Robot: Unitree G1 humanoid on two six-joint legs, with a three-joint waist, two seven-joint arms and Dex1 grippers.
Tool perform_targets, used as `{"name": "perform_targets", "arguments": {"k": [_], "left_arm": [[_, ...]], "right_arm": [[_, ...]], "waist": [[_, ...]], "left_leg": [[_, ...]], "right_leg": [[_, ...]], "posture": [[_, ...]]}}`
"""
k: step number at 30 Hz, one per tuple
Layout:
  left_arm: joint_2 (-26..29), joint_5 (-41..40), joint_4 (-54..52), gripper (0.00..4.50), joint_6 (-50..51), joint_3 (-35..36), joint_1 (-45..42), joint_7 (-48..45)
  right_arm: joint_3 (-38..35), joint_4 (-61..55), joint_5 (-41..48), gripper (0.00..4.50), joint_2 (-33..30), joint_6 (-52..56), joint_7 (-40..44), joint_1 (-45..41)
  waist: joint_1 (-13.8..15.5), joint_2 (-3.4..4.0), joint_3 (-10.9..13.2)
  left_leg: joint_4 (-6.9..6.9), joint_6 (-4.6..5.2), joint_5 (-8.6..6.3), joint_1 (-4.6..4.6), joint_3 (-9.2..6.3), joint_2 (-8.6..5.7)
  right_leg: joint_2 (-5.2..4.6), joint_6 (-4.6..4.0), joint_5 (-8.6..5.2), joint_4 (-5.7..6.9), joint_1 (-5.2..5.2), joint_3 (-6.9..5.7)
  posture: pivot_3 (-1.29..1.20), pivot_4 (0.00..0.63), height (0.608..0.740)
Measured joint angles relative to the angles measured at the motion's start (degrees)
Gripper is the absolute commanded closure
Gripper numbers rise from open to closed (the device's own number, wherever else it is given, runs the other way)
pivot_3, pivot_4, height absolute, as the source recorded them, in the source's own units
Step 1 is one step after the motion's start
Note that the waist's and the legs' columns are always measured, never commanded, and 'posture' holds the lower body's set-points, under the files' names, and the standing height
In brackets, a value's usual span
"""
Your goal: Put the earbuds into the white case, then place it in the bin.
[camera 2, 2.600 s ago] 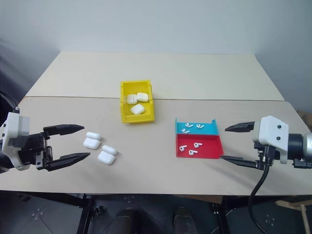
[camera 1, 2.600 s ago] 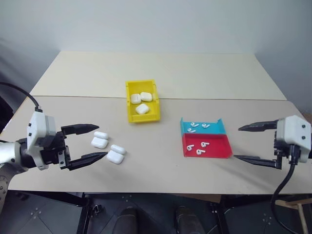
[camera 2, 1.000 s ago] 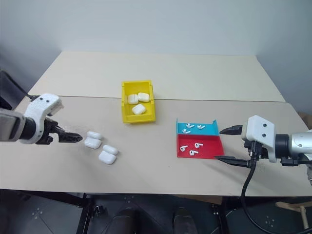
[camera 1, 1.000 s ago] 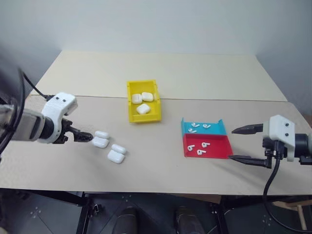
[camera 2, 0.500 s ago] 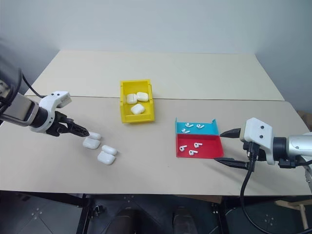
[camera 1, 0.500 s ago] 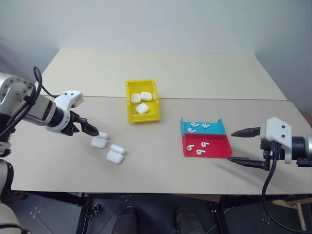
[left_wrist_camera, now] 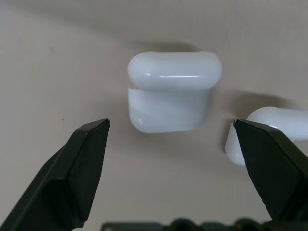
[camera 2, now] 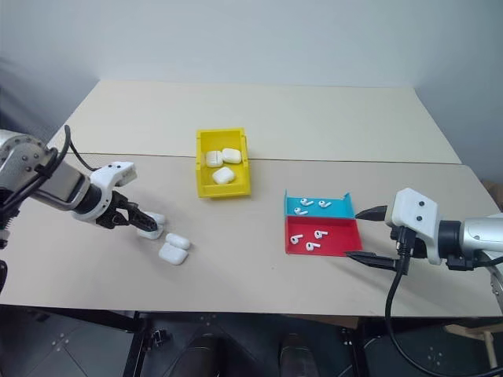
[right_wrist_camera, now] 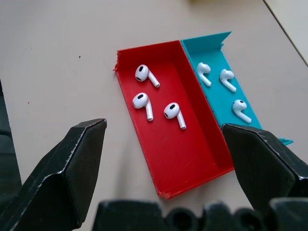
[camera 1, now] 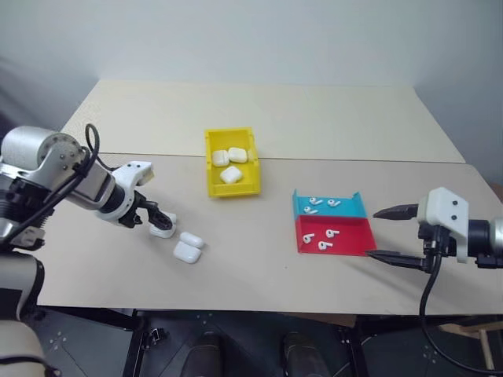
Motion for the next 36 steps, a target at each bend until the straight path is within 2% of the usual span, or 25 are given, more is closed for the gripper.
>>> {"name": "perform_targets", "arguments": {"k": [33, 34, 35, 36], "left_arm": [[-8.25, 15.91, 4.28, 0.00, 0.02, 1.67, 0.95, -4.02], [-8.42, 16.17, 4.24, 0.41, 0.02, 1.67, 0.96, -4.13], [-8.56, 16.53, 4.25, 0.56, 0.02, 1.65, 0.96, -4.24], [-8.61, 16.85, 4.28, 0.92, 0.02, 1.65, 0.96, -4.29]], "right_arm": [[-1.88, -2.40, 0.71, 0.06, 0.34, 3.52, -3.27, 3.51], [-1.88, -2.45, 0.69, 0.00, 0.34, 3.52, -3.44, 3.51], [-1.88, -2.55, 0.69, 0.00, 0.34, 3.53, -3.58, 3.51], [-1.88, -2.68, 0.69, 0.00, 0.34, 3.55, -3.67, 3.51]], "waist": [[0.11, 0.03, -0.05], [0.12, 0.03, -0.05], [0.13, 0.04, -0.05], [0.14, 0.03, -0.05]], "left_leg": [[0.03, 0.00, 0.01, 0.08, -0.01, -0.03], [0.03, 0.00, 0.01, 0.10, -0.01, -0.03], [0.03, 0.00, 0.01, 0.10, -0.02, -0.03], [0.03, 0.00, 0.01, 0.09, -0.02, -0.03]], "right_leg": [[-0.01, 0.01, 0.00, 0.06, 0.08, 0.00], [-0.01, 0.00, 0.00, 0.06, 0.09, 0.00], [-0.01, 0.01, 0.00, 0.06, 0.10, 0.00], [-0.01, 0.01, 0.00, 0.06, 0.09, 0.00]], "posture": [[0.00, 0.150, 0.740], [0.00, 0.150, 0.740], [0.00, 0.150, 0.740], [0.00, 0.150, 0.740]]}}
